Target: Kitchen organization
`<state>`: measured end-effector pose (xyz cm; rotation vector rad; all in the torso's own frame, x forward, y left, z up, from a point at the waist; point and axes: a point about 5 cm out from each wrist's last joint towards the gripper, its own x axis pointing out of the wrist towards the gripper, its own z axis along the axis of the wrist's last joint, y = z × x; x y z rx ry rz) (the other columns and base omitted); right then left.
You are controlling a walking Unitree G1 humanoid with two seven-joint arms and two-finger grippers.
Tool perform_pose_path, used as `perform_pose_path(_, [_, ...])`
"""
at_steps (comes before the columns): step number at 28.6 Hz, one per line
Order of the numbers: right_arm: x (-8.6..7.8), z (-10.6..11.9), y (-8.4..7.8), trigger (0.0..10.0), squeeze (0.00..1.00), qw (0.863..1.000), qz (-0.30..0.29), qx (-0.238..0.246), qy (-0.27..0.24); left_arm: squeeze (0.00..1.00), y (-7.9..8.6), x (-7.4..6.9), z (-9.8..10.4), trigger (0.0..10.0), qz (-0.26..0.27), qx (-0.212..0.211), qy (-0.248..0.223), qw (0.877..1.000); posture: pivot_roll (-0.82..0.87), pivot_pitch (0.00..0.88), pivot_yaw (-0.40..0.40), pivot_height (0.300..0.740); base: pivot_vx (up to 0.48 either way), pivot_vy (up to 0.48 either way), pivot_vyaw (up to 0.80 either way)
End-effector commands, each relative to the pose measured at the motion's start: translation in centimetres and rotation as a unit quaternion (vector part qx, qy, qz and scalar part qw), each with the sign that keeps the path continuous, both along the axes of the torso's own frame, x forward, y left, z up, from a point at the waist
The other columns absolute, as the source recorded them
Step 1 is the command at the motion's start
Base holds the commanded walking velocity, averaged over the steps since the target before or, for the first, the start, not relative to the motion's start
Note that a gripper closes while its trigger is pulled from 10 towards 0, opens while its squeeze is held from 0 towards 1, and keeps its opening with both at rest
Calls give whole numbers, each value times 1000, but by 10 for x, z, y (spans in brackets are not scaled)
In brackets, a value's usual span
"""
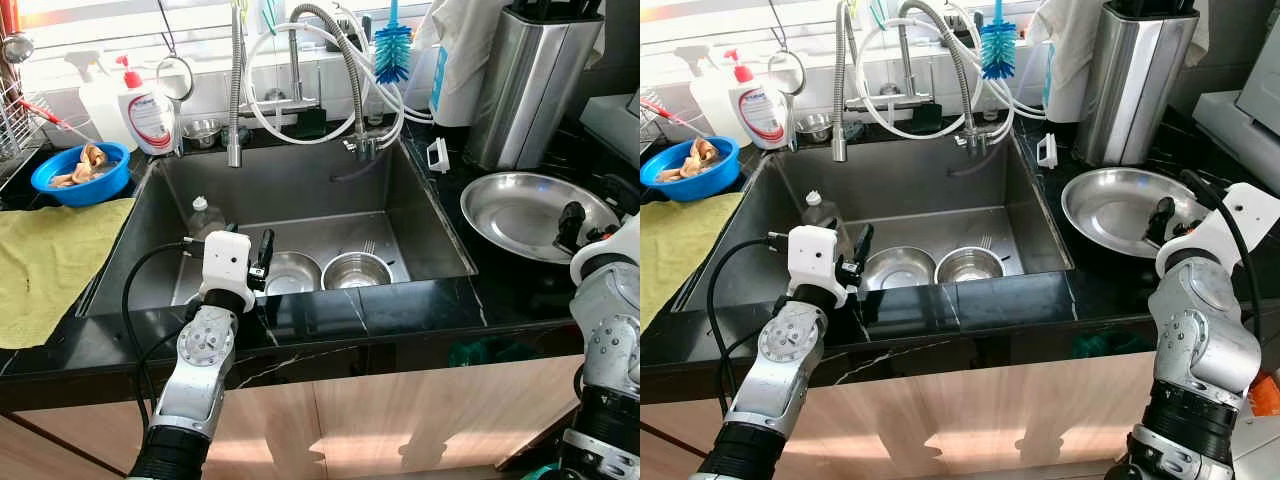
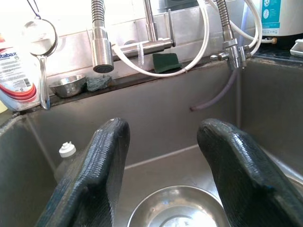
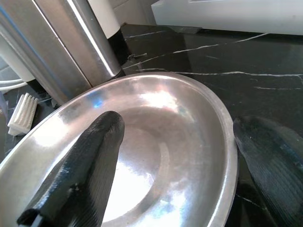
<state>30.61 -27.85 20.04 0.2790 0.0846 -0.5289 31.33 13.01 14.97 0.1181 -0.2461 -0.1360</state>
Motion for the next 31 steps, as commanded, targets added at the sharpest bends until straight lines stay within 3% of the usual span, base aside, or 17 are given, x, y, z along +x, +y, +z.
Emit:
perform_pose_path(1, [2, 5, 0, 10000, 0, 1000, -5, 5, -10, 0, 3, 1, 1, 10000, 5, 1, 1, 1000, -132, 0, 63, 740, 0, 0, 0])
perform_pose_path(9, [-2, 15, -5, 10000, 0, 999, -35, 10, -36, 0, 3, 1, 2, 10000, 4, 0, 0, 1000, -132, 0, 63, 740, 0, 0, 0])
perform_pose_path(15, [1, -2, -6, 10000, 0, 999, -32, 35, -8, 0, 2, 2, 2, 10000, 2, -1, -1, 1000, -132, 0, 63, 740, 0, 0, 0])
perform_pose_path(31, [7, -13, -3, 10000, 0, 998, -22, 57, 13, 0, 3, 2, 2, 10000, 3, 2, -1, 1000, -123, 0, 63, 740, 0, 0, 0])
